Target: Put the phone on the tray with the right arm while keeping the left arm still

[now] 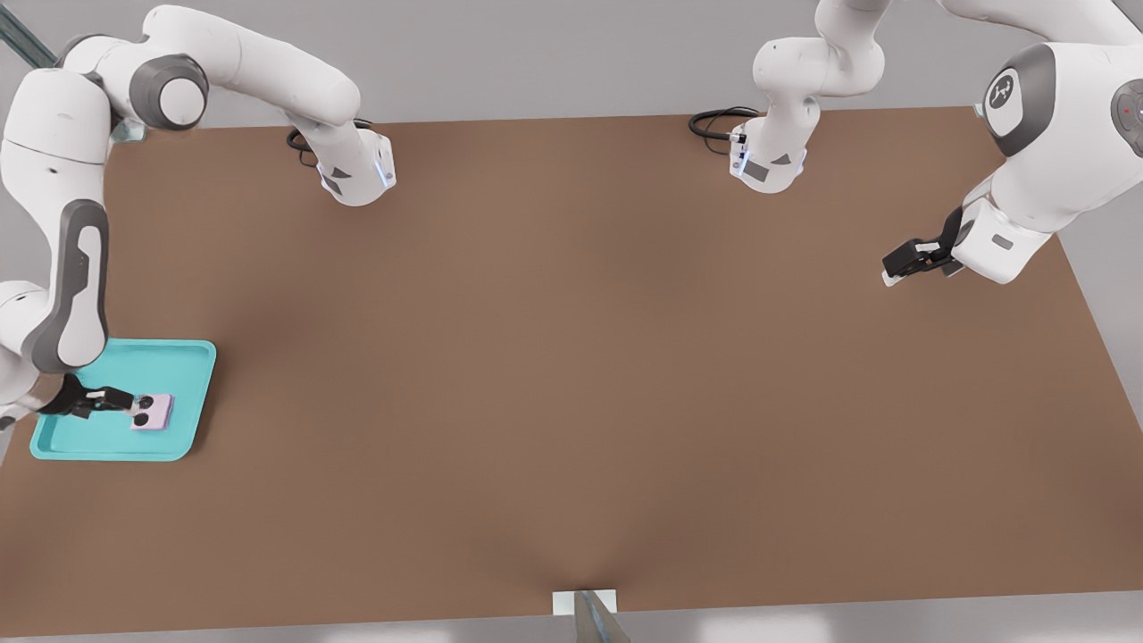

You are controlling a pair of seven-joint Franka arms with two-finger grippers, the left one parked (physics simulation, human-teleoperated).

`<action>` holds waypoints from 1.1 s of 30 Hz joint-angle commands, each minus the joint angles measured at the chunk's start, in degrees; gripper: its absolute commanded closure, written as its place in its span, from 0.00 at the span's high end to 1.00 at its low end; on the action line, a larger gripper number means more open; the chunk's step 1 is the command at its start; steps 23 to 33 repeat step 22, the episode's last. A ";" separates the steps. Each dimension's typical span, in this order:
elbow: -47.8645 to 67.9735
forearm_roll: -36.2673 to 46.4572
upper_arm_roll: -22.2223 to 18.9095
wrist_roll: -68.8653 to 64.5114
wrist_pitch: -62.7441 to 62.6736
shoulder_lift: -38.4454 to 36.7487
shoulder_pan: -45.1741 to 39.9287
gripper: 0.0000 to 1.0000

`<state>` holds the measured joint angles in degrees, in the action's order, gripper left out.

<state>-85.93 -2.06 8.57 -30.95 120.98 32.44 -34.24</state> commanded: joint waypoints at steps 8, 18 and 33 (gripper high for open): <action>-5.30 -4.18 -0.39 28.22 -31.51 -31.46 28.08 1.00; 12.98 -1.01 -15.34 34.73 -36.87 -18.55 43.11 1.00; 12.98 -0.22 -15.51 39.12 -37.13 -18.55 43.11 1.00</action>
